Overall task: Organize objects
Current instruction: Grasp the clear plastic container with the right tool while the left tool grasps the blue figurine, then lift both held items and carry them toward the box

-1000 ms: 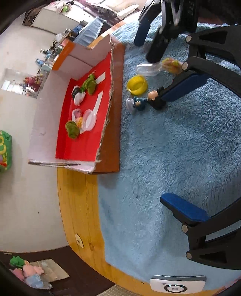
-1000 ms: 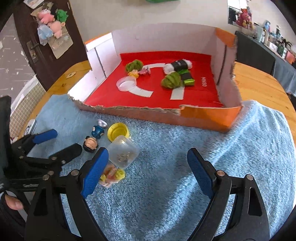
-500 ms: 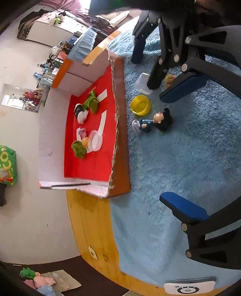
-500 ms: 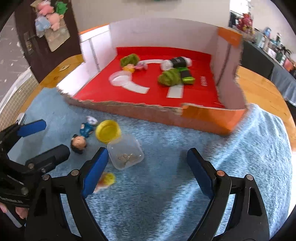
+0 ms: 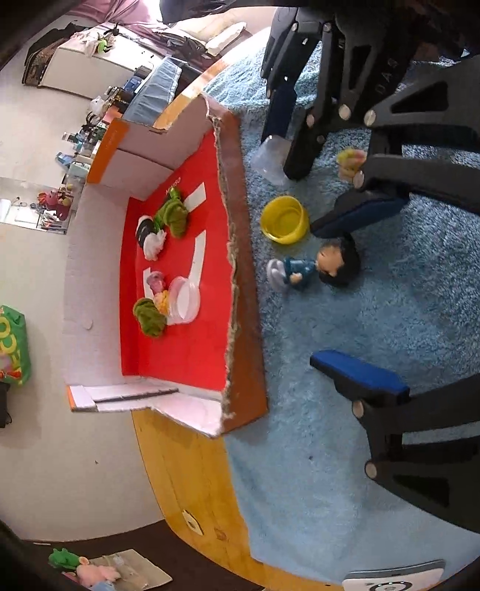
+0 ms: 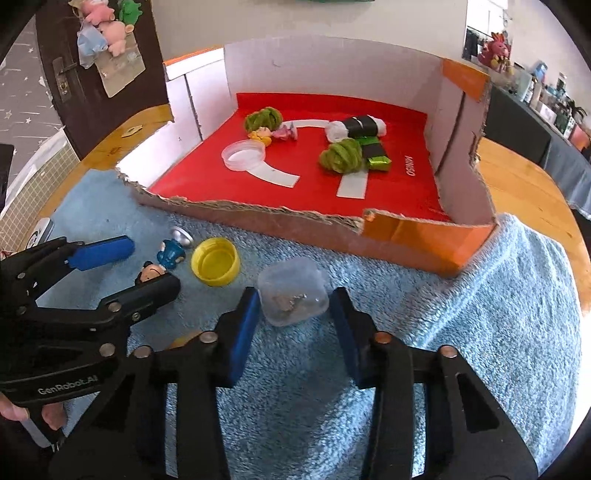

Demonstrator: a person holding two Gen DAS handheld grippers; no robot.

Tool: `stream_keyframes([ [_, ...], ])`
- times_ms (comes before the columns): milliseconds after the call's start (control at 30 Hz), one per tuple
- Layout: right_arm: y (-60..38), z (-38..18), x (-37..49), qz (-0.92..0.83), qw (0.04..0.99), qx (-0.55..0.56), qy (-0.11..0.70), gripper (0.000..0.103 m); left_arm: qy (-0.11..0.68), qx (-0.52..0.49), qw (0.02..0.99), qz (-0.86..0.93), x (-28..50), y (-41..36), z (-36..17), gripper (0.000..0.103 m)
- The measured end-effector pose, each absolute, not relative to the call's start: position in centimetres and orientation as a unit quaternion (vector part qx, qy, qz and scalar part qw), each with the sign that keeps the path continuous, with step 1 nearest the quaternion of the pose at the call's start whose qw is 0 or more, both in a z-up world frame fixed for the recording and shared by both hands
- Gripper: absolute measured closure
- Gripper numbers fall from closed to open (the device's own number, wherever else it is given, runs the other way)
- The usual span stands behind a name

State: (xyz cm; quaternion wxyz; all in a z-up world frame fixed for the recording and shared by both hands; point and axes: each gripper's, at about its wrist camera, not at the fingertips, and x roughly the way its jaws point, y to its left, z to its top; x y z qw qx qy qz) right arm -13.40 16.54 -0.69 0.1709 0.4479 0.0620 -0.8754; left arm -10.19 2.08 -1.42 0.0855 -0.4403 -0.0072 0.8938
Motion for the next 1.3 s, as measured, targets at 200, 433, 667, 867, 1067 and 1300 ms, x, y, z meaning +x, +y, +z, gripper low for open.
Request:
stream_keyframes([
  [200, 16.1, -0.7, -13.5, -0.874, 0.177, 0.447, 0.070, 0.066, -0.006, -0.439, 0.087, 0.894, -10.4, 2.4, -1.6, 0.057],
  [433, 16.5, -0.4, -13.1, -0.875, 0.184, 0.444, 0.055, 0.066, -0.039, -0.442, 0.086, 0.892, -10.3, 0.7, -1.6, 0.079],
  [667, 16.6, 0.7, -11.9, -0.878, 0.197, 0.434, 0.038, 0.066, -0.051, -0.435, 0.088, 0.894, -9.5, 0.4, -1.0, 0.079],
  [867, 16.9, 1.7, -10.6, -0.882, 0.203, 0.423, 0.026, 0.066, -0.056, -0.424, 0.089, 0.899, -8.4, 0.3, 0.0, 0.079],
  [1067, 17.0, 2.3, -9.2, -0.884, 0.209, 0.417, 0.014, 0.066, -0.057, -0.411, 0.088, 0.905, -7.1, 0.3, 1.0, 0.079],
  [1300, 17.3, 3.1, -8.1, -0.884, 0.222, 0.411, -0.008, 0.066, -0.060, -0.402, 0.092, 0.909, -6.2, 0.3, 1.8, 0.079],
])
